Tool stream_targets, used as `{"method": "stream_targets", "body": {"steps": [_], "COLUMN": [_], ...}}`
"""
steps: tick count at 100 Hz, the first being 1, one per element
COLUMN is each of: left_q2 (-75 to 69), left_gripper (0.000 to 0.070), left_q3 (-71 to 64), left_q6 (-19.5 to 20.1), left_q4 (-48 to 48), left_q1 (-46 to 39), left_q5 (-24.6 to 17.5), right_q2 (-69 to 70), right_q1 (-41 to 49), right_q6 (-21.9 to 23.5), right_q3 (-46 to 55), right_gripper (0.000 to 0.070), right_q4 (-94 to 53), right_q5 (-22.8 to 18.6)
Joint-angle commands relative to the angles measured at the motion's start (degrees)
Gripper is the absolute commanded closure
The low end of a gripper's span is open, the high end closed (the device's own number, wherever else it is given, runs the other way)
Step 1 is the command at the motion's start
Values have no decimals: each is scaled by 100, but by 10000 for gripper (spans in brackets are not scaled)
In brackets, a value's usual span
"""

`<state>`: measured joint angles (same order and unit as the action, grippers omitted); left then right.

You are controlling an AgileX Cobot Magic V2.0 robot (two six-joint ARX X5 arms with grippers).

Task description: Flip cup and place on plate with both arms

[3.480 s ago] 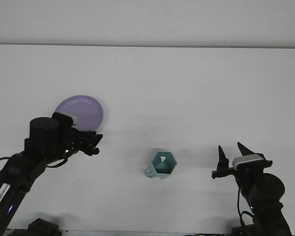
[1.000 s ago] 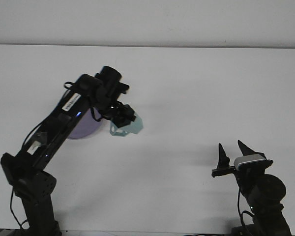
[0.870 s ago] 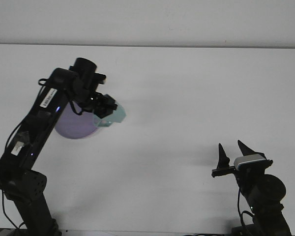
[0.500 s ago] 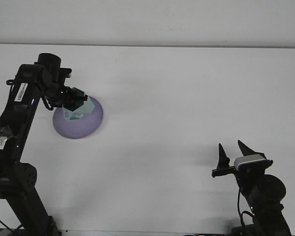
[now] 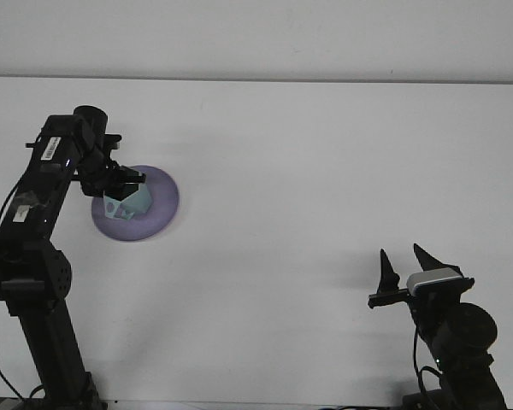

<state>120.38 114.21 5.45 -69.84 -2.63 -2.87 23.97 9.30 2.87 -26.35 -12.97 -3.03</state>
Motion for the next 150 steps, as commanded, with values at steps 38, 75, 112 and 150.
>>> {"method": "stream_targets", "body": {"steps": [38,75,112,150], "left_q2": [149,-592,-2789,-4673], "left_gripper": [381,222,295,688], "left_q3": [129,146,146,-505], "left_q6": [105,-24,-310,31], "left_q4": [-44,-94,243,750], "left_q1": [-2,-85,-444,-361], "left_q5": [13,0,-807,-837], "right_q2": [7,7,7,-111], "right_q1": [0,0,0,0], "right_q6": [57,55,33,68], "right_q3": [-33,-33,-33,-33], "right_gripper": [286,286,287,700], "right_q4": [33,31,24,11], "right_q5": [9,9,9,9]}}
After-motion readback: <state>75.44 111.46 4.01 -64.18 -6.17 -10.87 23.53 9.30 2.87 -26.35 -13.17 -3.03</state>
